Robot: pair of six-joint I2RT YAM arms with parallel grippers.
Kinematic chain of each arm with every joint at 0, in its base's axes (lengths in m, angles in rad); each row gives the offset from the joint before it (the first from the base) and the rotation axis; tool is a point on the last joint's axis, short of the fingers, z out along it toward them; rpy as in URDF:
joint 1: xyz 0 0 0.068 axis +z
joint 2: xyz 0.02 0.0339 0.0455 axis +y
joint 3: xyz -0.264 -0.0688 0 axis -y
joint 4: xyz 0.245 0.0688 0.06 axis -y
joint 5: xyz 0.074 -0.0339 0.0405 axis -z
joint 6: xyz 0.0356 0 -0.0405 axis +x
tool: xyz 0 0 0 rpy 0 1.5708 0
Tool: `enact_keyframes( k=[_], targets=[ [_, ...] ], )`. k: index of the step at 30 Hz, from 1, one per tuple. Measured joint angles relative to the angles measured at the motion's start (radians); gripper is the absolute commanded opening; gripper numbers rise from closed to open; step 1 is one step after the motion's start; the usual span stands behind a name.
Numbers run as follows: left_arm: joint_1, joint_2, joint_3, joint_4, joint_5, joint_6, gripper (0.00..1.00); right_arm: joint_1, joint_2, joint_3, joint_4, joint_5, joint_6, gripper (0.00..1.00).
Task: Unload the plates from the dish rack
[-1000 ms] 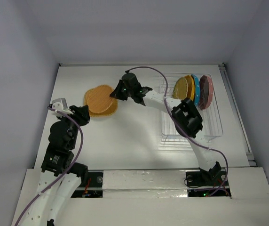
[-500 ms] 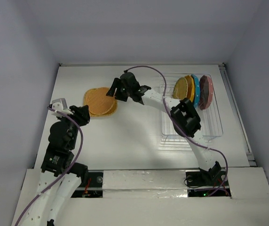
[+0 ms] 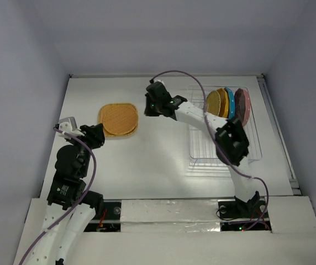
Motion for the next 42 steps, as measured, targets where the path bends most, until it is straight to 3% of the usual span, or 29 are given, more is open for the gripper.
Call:
enact_keyframes(
  k=[5,8,12,14,19,32,39,42],
  targets=[
    [0.0,-0.004,0.0,0.0,0.0,0.0,0.34,-0.043,-0.362,-0.25,-0.045,0.138,-0.099,0.0],
    [0.0,-0.015,0.0,0.0,0.0,0.0,0.34,-0.135,-0.616,-0.391,-0.058,0.216,-0.154,0.0],
    [0.0,-0.029,0.0,0.0,0.0,0.0,0.34,-0.282,-0.84,-0.509,-0.097,0.31,-0.207,0.3],
    [-0.001,-0.032,0.0,0.0,0.0,-0.001,0.34,-0.326,-0.881,-0.535,-0.13,0.332,-0.23,0.36],
    [-0.001,-0.033,0.0,0.0,0.0,-0.001,0.34,-0.378,-0.853,-0.567,-0.176,0.323,-0.266,0.39],
    [-0.001,-0.035,0.0,0.0,0.0,-0.002,0.34,-0.47,-0.584,-0.51,-0.193,0.289,-0.319,0.37],
    [-0.001,-0.035,0.0,0.0,0.0,-0.002,0.34,-0.471,-0.557,-0.495,-0.204,0.281,-0.352,0.04],
    [-0.001,-0.035,0.0,0.0,0.0,-0.002,0.34,-0.471,-0.557,-0.462,-0.237,0.283,-0.375,0.0]
  ],
)
